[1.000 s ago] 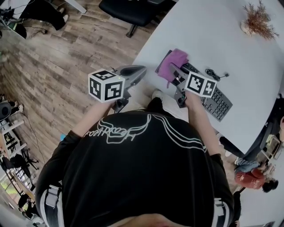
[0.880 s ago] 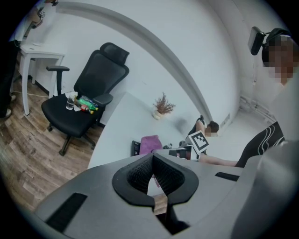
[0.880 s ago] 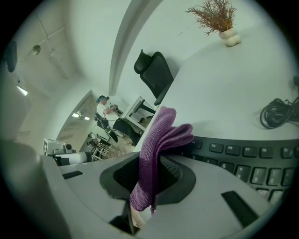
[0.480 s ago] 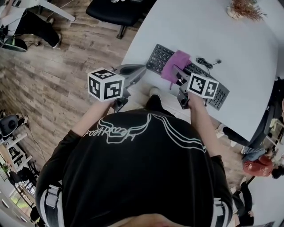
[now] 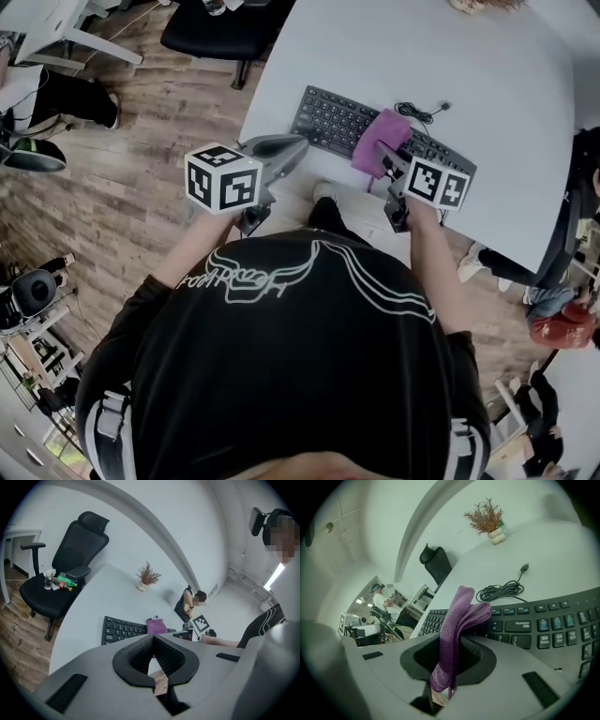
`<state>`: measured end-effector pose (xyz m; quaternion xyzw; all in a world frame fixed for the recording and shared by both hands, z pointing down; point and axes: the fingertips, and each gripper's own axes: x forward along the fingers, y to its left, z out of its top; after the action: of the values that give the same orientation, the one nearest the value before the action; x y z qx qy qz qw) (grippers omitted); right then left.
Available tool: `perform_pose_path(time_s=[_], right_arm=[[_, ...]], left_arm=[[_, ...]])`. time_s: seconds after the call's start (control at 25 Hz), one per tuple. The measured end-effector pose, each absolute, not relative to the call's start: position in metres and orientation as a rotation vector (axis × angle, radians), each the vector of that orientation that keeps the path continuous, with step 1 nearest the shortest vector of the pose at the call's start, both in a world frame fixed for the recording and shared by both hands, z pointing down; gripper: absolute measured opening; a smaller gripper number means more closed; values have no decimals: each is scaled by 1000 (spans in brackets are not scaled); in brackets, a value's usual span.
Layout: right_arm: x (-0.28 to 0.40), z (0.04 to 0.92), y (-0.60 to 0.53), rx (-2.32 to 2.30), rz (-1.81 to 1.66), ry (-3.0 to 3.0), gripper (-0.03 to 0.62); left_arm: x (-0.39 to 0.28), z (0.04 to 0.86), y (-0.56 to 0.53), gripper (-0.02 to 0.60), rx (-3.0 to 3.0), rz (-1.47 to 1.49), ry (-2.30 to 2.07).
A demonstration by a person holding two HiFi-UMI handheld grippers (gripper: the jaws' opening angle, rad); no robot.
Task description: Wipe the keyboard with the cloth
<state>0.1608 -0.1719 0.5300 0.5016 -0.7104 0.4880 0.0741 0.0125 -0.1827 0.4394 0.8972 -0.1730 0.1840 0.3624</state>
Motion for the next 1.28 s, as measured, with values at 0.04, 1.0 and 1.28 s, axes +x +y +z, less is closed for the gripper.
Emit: perform_pose_path(time_s=[0.04,1.0,1.28], right_arm=[[164,530,-169,1515,1462,-2126,61],[190,504,-146,1596,1509,-2150,61],[150,477,-169,1445,1495,-2299,61]], left_arm=[[14,439,-181,8,2313,476,-439],[14,437,-173,8,2321,485,-423],[-6,436,-181,8,2302,449,-504]])
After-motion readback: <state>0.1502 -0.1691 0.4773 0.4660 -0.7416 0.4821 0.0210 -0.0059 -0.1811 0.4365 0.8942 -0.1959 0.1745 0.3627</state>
